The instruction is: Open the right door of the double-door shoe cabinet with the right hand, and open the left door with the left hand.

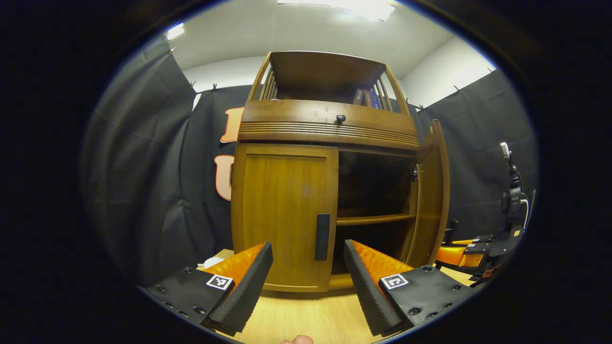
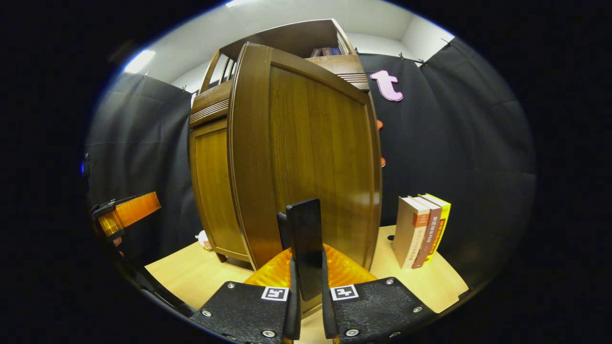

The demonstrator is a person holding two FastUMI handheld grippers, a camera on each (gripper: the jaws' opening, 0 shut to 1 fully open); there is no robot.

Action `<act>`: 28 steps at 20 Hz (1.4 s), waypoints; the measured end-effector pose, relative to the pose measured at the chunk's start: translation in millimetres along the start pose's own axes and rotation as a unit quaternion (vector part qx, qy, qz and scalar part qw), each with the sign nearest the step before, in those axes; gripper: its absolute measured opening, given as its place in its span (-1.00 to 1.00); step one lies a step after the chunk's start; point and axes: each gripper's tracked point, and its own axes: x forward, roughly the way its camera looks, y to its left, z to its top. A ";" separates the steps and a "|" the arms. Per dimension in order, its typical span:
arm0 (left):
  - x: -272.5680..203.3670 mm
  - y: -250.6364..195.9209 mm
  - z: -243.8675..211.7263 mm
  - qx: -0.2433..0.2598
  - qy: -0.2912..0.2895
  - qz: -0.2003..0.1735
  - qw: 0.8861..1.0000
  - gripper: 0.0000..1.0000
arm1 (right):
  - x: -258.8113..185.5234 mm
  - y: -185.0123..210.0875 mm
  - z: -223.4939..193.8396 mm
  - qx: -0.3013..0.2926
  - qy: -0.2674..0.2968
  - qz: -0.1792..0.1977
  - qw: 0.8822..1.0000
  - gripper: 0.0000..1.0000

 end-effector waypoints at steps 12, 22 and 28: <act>1.4 -7.0 -16.9 0.004 0.019 -0.002 1.000 0.95 | -33.2 -99.9 1.2 0.019 -0.012 -0.102 0.995 -0.93; -1.2 1.4 -15.3 0.004 0.025 0.015 1.000 0.94 | -36.5 -149.2 7.2 0.022 -0.021 -0.024 0.999 -0.84; -1.6 5.0 -15.4 0.002 0.025 0.028 0.999 0.94 | -37.5 -159.0 7.5 0.020 -0.021 0.011 1.000 -0.89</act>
